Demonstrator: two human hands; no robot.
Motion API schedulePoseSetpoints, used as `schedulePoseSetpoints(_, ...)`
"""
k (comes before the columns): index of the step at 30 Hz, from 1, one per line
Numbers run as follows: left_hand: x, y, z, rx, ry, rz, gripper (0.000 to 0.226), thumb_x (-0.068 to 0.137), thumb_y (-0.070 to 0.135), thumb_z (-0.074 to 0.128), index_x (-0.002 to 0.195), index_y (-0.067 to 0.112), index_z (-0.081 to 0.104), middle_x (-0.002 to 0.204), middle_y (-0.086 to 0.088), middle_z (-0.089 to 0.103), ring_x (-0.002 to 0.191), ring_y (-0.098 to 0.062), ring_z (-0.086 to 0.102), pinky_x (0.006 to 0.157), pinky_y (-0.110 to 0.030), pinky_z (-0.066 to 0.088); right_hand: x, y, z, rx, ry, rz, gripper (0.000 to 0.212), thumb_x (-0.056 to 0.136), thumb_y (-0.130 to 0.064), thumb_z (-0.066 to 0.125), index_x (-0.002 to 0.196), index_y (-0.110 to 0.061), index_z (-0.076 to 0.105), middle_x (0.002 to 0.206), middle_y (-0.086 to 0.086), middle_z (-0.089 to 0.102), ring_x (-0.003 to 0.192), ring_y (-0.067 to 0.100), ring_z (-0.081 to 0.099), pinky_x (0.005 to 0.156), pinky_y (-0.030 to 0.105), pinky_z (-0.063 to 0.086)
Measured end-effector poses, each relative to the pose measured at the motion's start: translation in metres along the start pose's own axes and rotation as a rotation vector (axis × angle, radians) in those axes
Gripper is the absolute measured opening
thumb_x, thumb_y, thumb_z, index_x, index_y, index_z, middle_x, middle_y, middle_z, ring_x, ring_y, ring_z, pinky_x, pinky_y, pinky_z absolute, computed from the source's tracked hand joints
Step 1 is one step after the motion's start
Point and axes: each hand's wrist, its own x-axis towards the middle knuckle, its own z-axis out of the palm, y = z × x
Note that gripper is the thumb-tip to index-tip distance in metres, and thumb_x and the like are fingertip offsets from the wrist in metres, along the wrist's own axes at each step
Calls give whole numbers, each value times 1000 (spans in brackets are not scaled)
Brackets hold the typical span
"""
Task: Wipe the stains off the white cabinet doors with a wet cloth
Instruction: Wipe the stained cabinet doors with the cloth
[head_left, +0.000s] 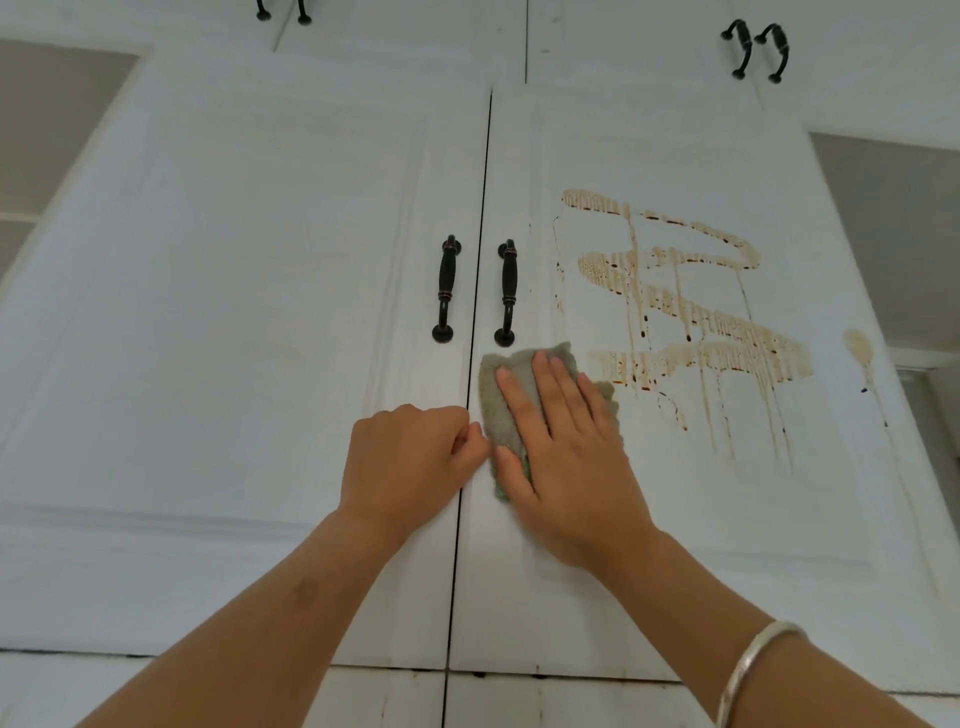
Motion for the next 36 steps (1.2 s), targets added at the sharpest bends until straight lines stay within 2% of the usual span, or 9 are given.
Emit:
schedulePoseSetpoints(4,8,3,-3,64,-8,129,37,80,33,41,49,20,26,39,6,18,35,-13,16,41,-19,13,-15,18,-7,-94,-46,-93,63,100,-44,17,155,-14,16,160,10,19,150,21,10,121,41,9)
schedulePoseSetpoints(7,24,8,-3,122,-14,194,42,84,37,38,48,19,26,39,7,18,35,-13,18,42,-19,9,-2,17,-8,-107,-58,-40,64,98,-42,15,154,-10,18,159,11,21,149,24,13,120,44,12)
schedulePoseSetpoints(12,51,18,4,156,27,92,48,97,41,32,55,18,32,50,4,36,51,-18,42,46,-28,16,60,26,-18,-74,-125,82,81,80,-50,-14,153,-17,-12,163,4,-9,148,18,-16,120,40,-11)
schedulePoseSetpoints(17,51,17,14,100,119,54,43,87,35,44,51,18,29,41,4,22,37,-21,35,44,-22,14,95,32,-22,-54,-132,148,62,100,-41,12,154,-19,-11,163,0,-11,148,14,-17,120,40,-14)
schedulePoseSetpoints(23,46,9,15,23,127,148,36,79,38,42,51,19,29,39,6,19,33,-20,28,42,-20,18,64,25,-10,-34,-5,102,74,86,-47,-4,155,-20,0,163,1,4,150,15,-7,120,38,-11)
schedulePoseSetpoints(26,35,-1,8,38,98,236,35,76,40,40,48,19,33,38,7,23,32,-19,27,40,-22,24,37,15,-3,-22,56,88,68,92,-44,5,155,-18,9,162,3,15,150,17,3,121,40,-6)
schedulePoseSetpoints(28,27,-10,3,45,98,226,32,74,36,38,48,20,30,38,6,21,32,-19,24,40,-21,18,18,10,-1,-20,71,69,63,96,-42,13,155,-17,16,160,5,23,150,19,10,121,44,2)
schedulePoseSetpoints(33,20,-18,-3,55,70,189,31,74,35,39,48,23,28,38,9,21,31,-16,21,42,-17,13,-10,19,-2,-106,-55,-299,56,101,-38,22,154,-22,20,161,1,19,150,18,8,120,46,12)
schedulePoseSetpoints(36,19,-18,-2,40,55,175,32,76,35,38,47,23,29,37,8,23,31,-14,23,38,-19,17,-1,22,-5,-97,-70,-351,57,100,-38,24,154,-23,20,161,-1,17,150,15,6,121,42,10)
